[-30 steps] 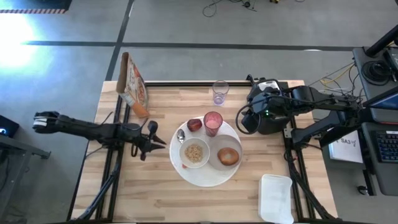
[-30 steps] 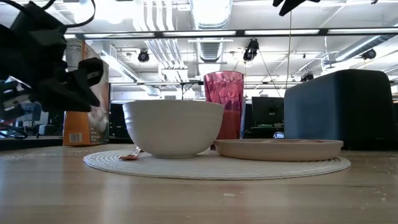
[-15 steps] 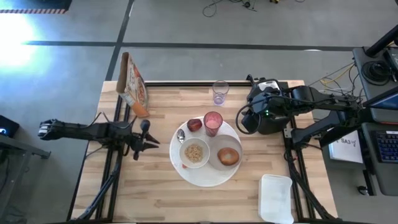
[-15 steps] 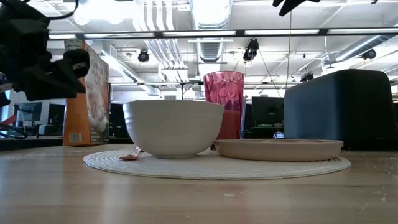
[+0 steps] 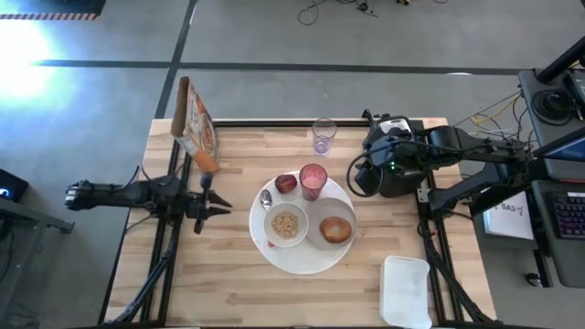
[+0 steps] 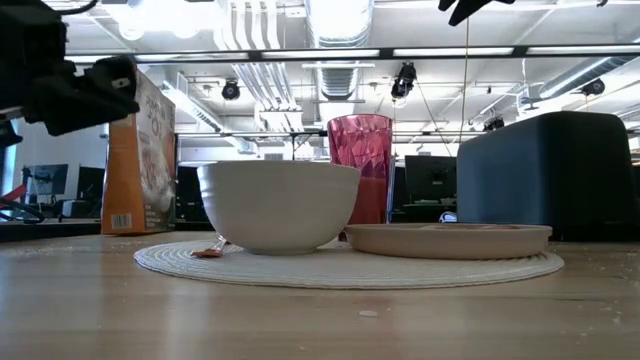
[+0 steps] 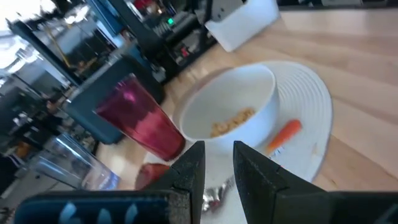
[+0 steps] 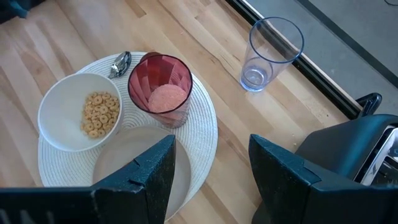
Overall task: Arrange a breakfast setting
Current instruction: Return to Home Position
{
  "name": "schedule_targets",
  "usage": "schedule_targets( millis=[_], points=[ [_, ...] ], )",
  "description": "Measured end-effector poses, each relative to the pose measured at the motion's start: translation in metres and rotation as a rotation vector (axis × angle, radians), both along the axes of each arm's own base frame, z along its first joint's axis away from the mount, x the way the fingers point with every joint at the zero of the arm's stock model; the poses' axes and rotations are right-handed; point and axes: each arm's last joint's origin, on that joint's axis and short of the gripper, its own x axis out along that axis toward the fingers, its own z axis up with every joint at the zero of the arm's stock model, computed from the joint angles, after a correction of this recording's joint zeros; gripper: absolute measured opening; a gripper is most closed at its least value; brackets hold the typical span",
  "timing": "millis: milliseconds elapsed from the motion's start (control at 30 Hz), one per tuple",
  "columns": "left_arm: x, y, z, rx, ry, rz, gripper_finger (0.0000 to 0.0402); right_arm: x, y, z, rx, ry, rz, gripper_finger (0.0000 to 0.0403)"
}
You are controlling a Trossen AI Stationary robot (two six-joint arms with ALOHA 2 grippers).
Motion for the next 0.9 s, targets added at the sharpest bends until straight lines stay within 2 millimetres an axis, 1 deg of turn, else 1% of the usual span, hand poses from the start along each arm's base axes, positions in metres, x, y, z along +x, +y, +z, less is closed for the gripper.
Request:
schedule_targets(
  millis=[167,367,900],
  points=[
    [-0.006,0.000,0.007,-0.004,-0.095,0.000,0.0066,0.000,0.000,0.000,0.000,0.000,0.000,0.0192],
    [-0.005,0.000,0.012,-0.006,-0.151,-0.001,0.0066,0.000,0.000,0.000,0.000,-0.001,0.000,0.0192],
    [-0.005,0.000,0.012,-0.006,-0.146,-0.001,0.0066,0.000,0.000,0.000,0.000,-0.003,0.000,0.0192]
  ],
)
